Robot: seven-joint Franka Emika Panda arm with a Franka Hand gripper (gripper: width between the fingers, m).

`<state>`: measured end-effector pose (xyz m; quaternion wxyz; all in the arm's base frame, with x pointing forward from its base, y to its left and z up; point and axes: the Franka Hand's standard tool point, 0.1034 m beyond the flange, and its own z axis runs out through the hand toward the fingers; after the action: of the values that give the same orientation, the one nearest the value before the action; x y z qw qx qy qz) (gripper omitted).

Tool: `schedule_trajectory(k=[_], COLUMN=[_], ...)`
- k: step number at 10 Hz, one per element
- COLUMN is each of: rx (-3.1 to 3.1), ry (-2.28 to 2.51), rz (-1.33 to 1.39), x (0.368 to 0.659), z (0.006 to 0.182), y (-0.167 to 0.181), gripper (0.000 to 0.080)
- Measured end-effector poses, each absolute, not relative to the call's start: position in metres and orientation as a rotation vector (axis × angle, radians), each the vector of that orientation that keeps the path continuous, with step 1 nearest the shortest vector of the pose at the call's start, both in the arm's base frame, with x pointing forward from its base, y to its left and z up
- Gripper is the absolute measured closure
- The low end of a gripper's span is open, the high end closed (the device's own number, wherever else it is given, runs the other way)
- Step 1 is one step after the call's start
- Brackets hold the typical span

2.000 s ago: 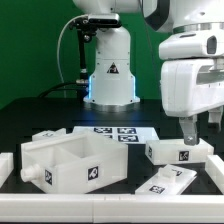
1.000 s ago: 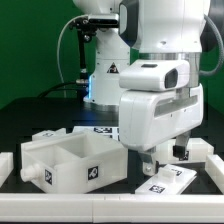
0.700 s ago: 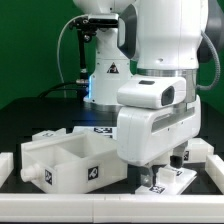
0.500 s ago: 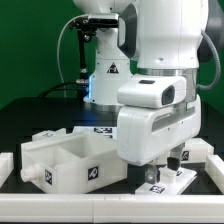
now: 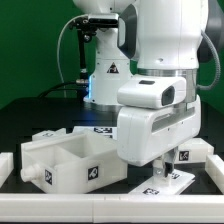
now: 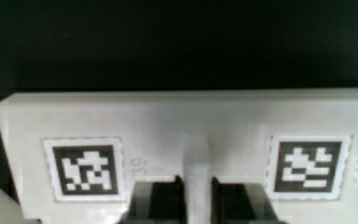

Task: Assemble cabinet

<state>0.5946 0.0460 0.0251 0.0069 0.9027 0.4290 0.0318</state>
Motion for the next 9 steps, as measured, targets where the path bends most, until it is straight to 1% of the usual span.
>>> schedule_trajectory(k=[1, 2, 3, 4, 5, 6, 7, 9], rx=[2.832, 2.853, 2.838, 2.841, 2.834, 2.826, 2.83, 2.834], ry=[1.328, 1.306, 1.315, 1.309, 1.301, 1.302, 1.302, 1.298], rz=[0.089, 0.037, 0.052, 0.023, 0.037, 0.064, 0.052, 0.051], x=[0.594, 0.588, 0.583, 0.573, 0.569, 0.569, 0.568, 0.566], z=[0.03, 0.053, 0.079, 0.098, 0.123, 0.133, 0.127, 0.126], y=[0.049, 0.058, 0.061, 0.06, 0.063, 0.066, 0.065, 0.064], gripper=[0.0742, 0.0742, 0.0742, 0.0742, 0.0742, 0.0742, 0.0742, 0.0742])
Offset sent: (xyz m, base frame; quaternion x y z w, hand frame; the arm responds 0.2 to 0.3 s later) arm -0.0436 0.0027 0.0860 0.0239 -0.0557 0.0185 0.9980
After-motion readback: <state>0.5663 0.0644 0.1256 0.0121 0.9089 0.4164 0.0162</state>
